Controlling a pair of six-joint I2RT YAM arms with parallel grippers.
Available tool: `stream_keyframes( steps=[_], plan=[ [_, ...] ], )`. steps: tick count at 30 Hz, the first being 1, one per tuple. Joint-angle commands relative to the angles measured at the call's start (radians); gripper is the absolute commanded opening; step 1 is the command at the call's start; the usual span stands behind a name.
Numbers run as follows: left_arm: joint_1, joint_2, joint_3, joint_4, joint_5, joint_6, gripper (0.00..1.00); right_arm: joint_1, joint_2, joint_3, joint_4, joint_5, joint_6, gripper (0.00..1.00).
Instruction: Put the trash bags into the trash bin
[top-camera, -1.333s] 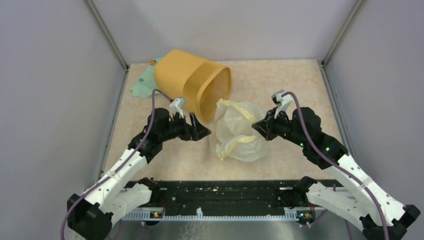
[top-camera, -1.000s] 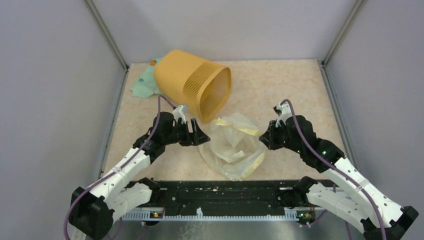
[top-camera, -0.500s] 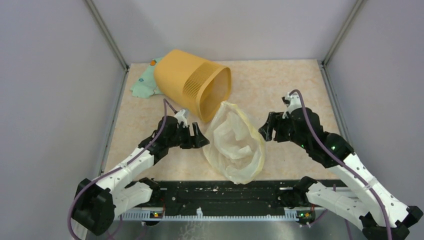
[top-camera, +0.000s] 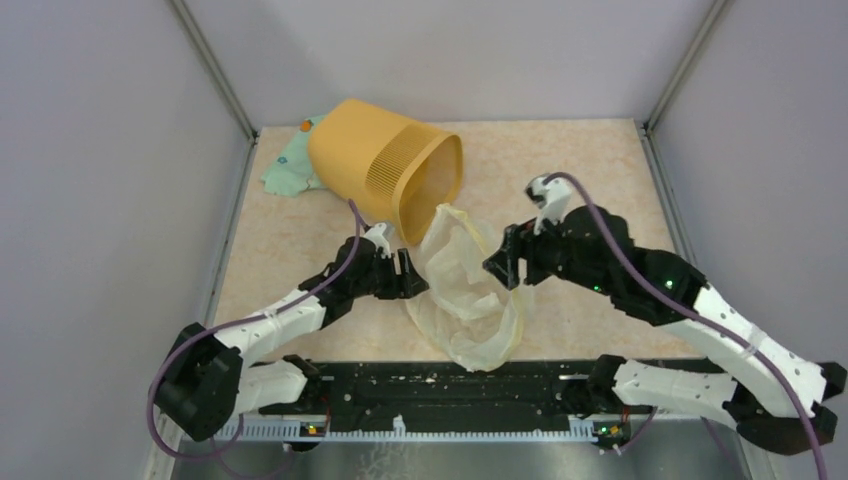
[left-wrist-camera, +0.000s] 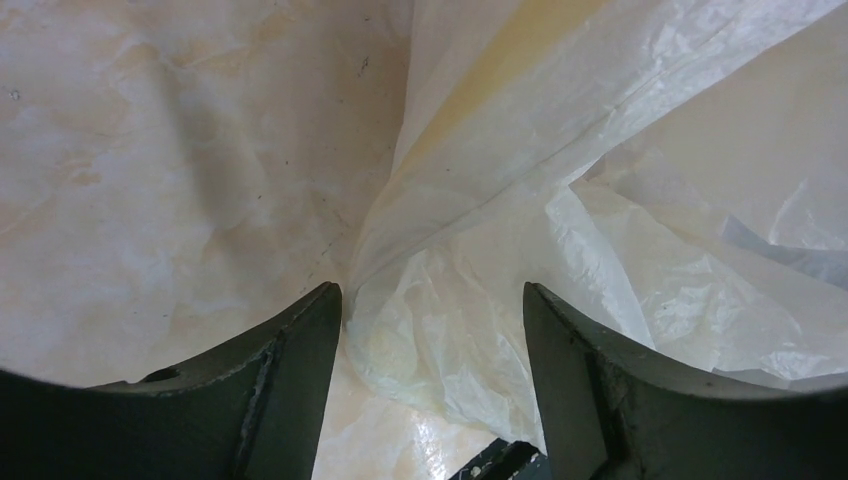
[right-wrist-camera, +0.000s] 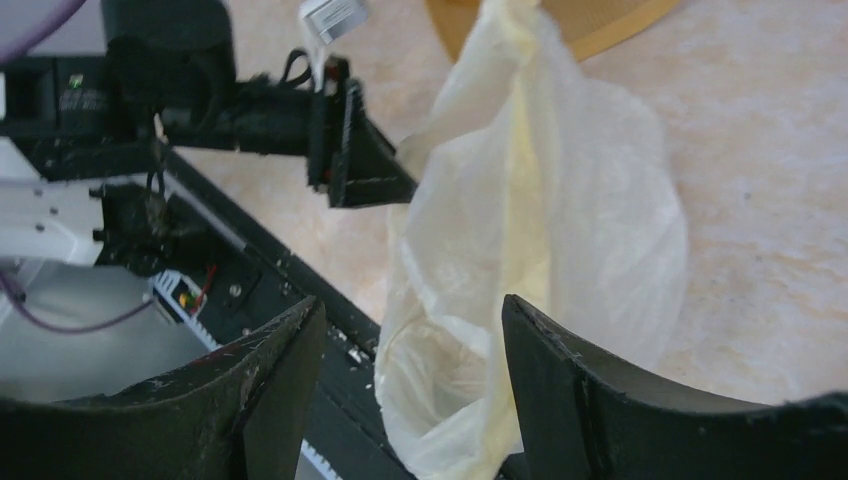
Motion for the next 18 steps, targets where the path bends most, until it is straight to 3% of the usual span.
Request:
stream_keyframes(
  steps=[1,4,10,16,18],
  plan=[
    [-0.021,0.030,-0.007,0.132,-0.037,-0.020,0.69,0.195,0.104,0.051,0.017,0.143,0.021,0.65],
    [-0.034,0.031,0.001,0.137,-0.035,-0.023,0.57,0.243,0.152,0.039,0.017,0.189,0.046,0.64],
    [-0.049,-0.013,0.024,0.125,-0.022,-0.023,0.21,0.245,0.213,-0.084,0.113,0.199,0.112,0.64],
    [-0.063,-0.023,0.063,0.091,-0.008,-0.011,0.02,0.246,0.331,-0.162,0.155,0.382,0.176,0.65],
    [-0.068,-0.027,0.074,0.083,0.002,-0.012,0.00,0.246,0.358,-0.188,0.194,0.406,0.174,0.66]
  ],
)
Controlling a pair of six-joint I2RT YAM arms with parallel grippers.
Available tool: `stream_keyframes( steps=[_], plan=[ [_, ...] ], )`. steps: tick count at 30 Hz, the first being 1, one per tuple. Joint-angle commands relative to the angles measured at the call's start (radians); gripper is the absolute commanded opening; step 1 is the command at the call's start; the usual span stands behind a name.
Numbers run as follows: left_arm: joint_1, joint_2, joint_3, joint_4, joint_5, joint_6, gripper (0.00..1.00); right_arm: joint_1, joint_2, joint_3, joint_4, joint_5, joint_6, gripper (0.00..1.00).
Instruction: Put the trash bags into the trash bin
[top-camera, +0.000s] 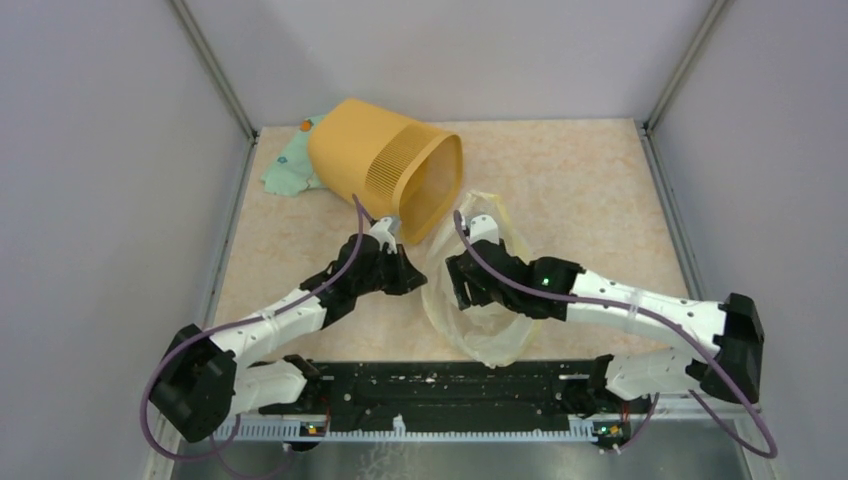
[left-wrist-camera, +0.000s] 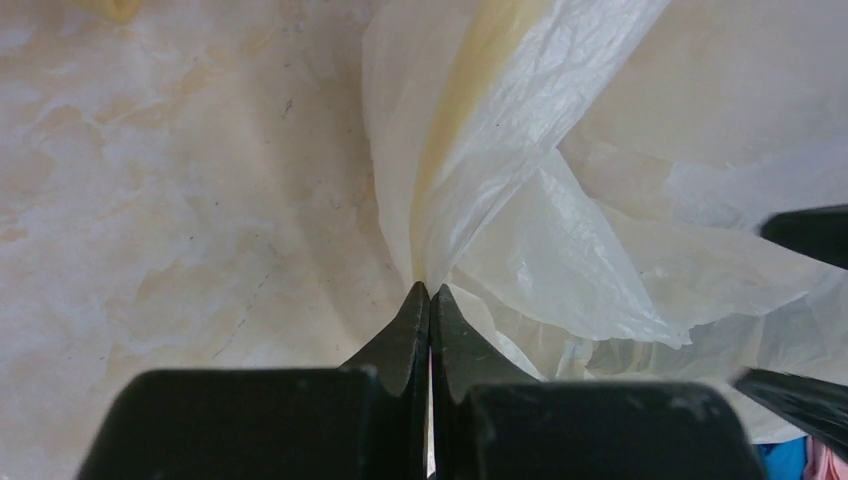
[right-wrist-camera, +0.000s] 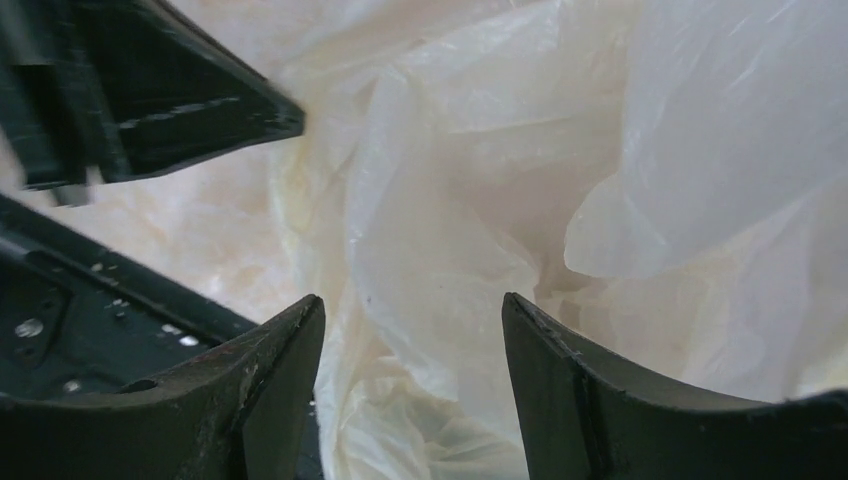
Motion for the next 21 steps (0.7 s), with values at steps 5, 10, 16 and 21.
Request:
stream_keyframes(
  steps=[5,10,16,21],
  plan=[
    [-0.027,-0.060,0.093,-0.005,0.030,0.009,0.00,-0.014,0.135,-0.096,0.151,0.173,0.068,0.52],
    [-0.031,-0.148,0.184,-0.073,0.068,-0.013,0.00,-0.088,0.215,-0.179,0.276,0.117,0.090,0.39],
    [-0.031,-0.251,0.335,-0.200,0.068,-0.015,0.00,-0.134,0.307,-0.228,0.339,0.082,0.113,0.32],
    [-0.031,-0.312,0.396,-0.252,0.042,-0.043,0.00,-0.149,0.322,-0.250,0.364,0.065,0.121,0.32]
  ],
)
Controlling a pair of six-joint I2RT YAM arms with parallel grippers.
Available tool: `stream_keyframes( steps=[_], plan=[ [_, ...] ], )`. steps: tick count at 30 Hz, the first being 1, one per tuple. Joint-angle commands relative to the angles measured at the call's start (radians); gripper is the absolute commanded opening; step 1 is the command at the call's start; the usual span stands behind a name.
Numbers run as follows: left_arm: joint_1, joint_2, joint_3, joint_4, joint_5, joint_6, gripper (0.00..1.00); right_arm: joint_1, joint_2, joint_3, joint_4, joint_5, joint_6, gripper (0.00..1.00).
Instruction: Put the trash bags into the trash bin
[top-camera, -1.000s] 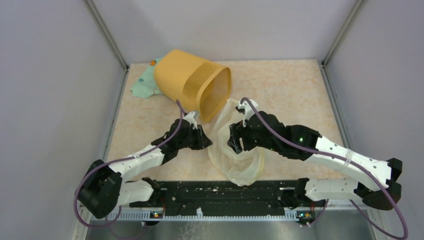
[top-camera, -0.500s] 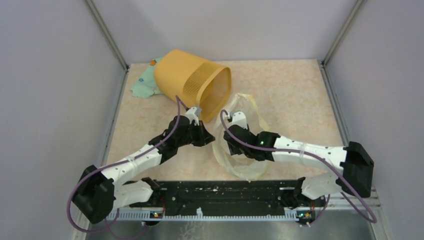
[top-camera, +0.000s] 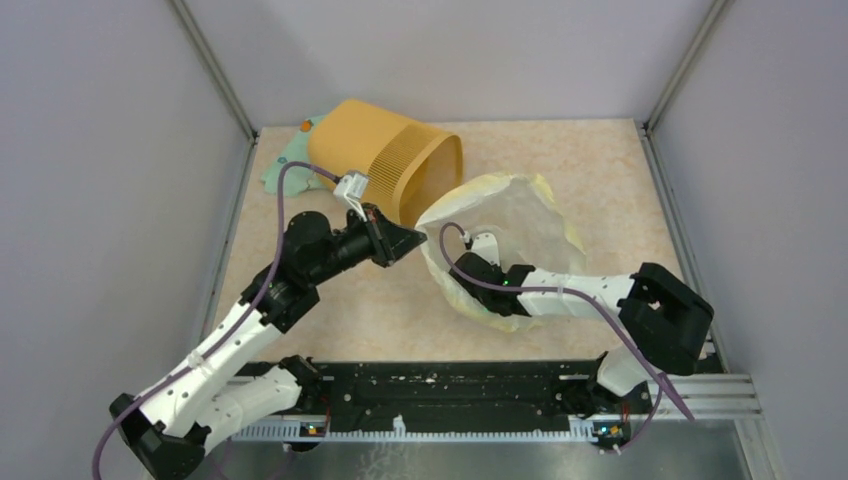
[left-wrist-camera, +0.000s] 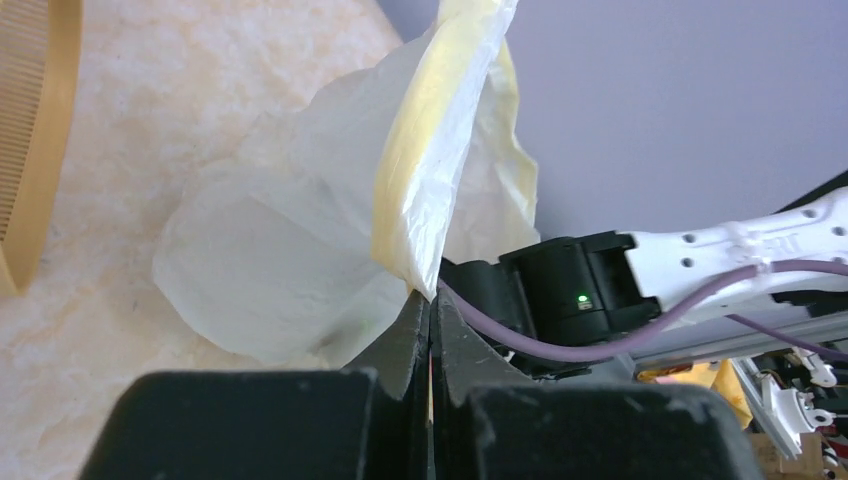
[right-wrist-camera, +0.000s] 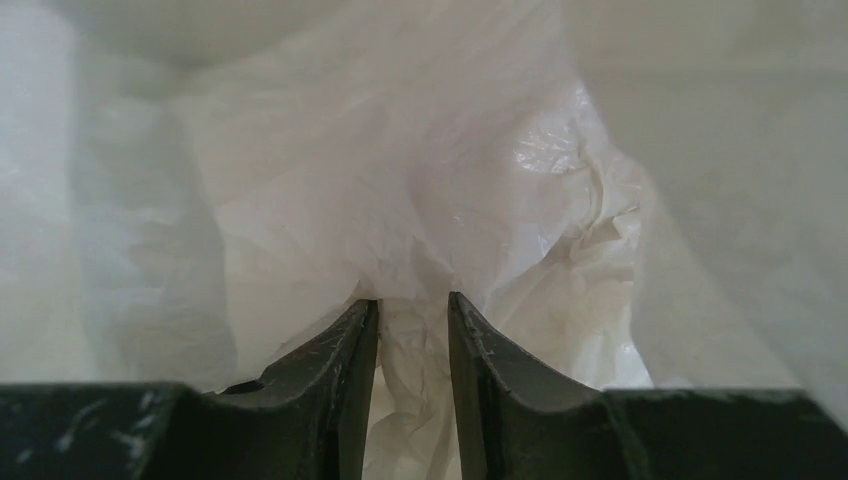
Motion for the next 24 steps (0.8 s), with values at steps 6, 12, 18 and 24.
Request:
stream_keyframes(
  steps=[6,12,18,24],
  plan=[
    [-0.004,-0.052,0.041,-0.084,-0.042,-0.018,0.00,-0.019,-0.040,-0.015,0.055,-0.013,0.016,0.45],
    [-0.004,-0.014,0.005,-0.078,-0.057,-0.015,0.00,-0.009,-0.174,0.046,-0.007,-0.033,-0.054,0.68],
    [-0.004,0.047,0.028,-0.099,-0.088,0.005,0.00,0.014,-0.273,0.132,-0.104,-0.041,-0.092,0.74],
    [-0.004,0.085,0.040,-0.095,-0.102,0.005,0.00,0.059,-0.342,0.213,-0.160,-0.064,-0.106,0.76]
  ],
)
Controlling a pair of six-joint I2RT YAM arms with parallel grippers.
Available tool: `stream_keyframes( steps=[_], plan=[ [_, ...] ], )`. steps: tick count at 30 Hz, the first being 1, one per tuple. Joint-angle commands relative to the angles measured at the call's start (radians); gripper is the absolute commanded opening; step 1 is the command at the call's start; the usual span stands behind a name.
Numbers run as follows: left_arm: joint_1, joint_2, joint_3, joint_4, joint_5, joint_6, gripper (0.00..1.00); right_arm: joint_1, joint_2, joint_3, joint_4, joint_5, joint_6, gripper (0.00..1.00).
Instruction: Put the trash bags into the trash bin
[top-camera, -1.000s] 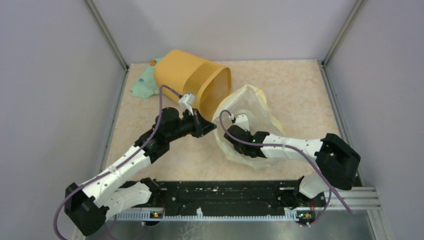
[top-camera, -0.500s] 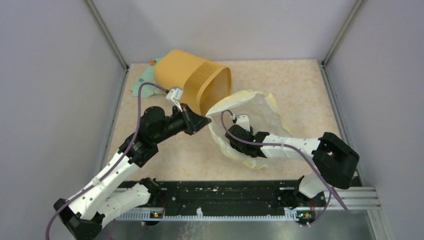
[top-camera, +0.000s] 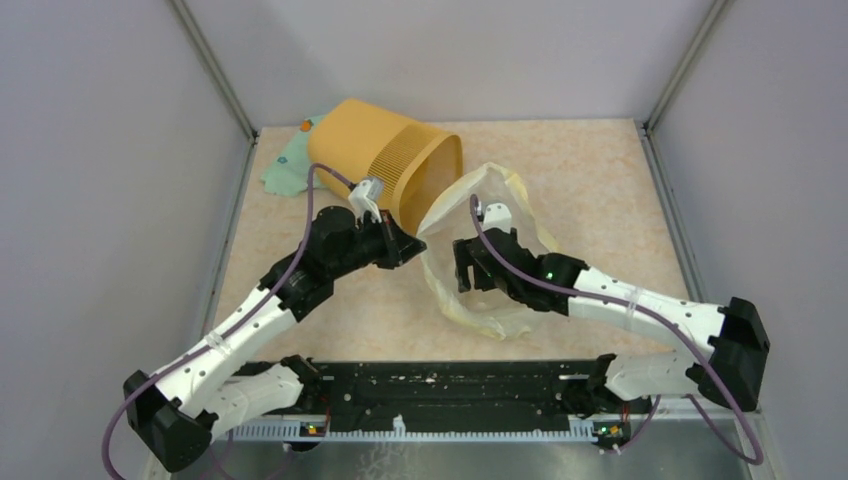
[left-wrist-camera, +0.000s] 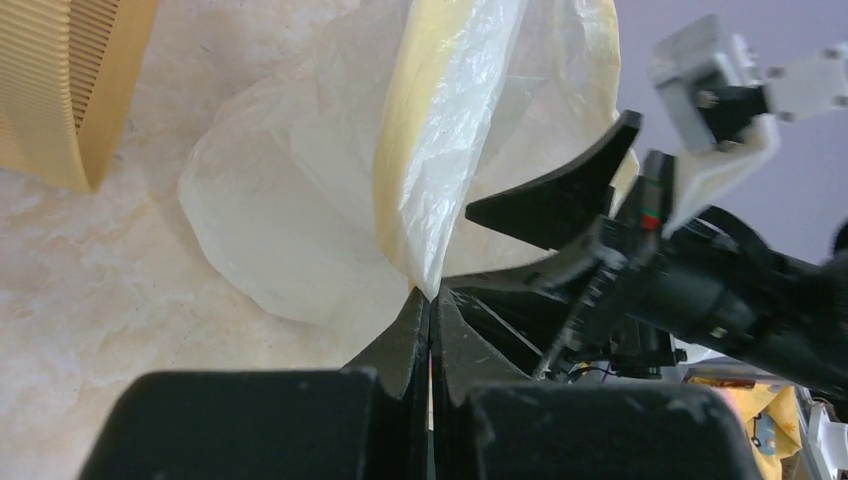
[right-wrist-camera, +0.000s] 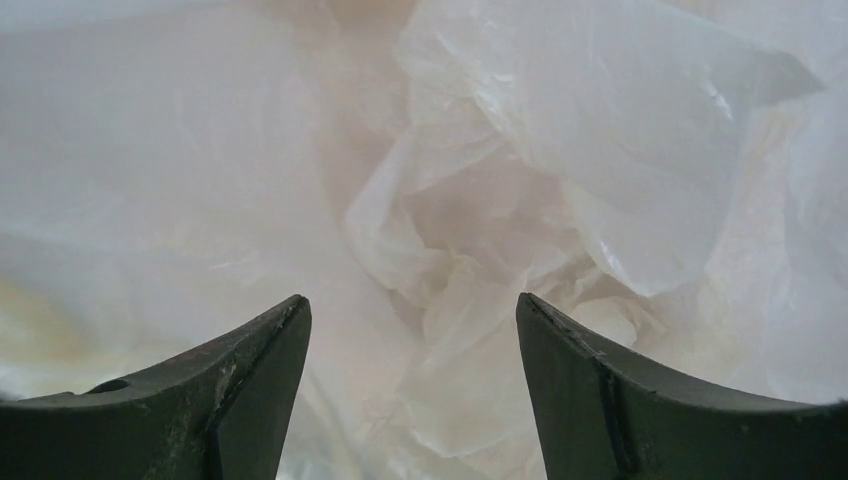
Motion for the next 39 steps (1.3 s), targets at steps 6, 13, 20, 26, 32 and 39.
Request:
stream_keyframes(
  steps=[6,13,20,26,32,39],
  plan=[
    [-0.004,0.050,0.059,0.015,-0.024,0.017,0.00,0.102,-0.095,0.164,-0.076,-0.044,-0.070,0.78],
    [-0.004,0.069,0.080,0.025,-0.004,0.009,0.00,0.140,-0.134,0.134,0.043,-0.142,-0.134,0.80],
    [-0.004,0.080,0.105,0.026,0.029,0.006,0.00,0.147,-0.022,0.119,0.106,-0.137,-0.157,0.77],
    [-0.004,0.066,0.122,0.016,0.034,0.009,0.00,0.147,0.027,0.121,0.083,-0.021,-0.121,0.63],
    [-0.004,0.057,0.139,0.011,0.037,0.016,0.16,0.147,0.025,0.110,0.076,0.028,-0.116,0.23],
    [-0.004,0.049,0.190,-0.037,0.024,0.069,0.51,0.070,0.021,0.093,0.002,0.077,-0.038,0.00]
  ],
)
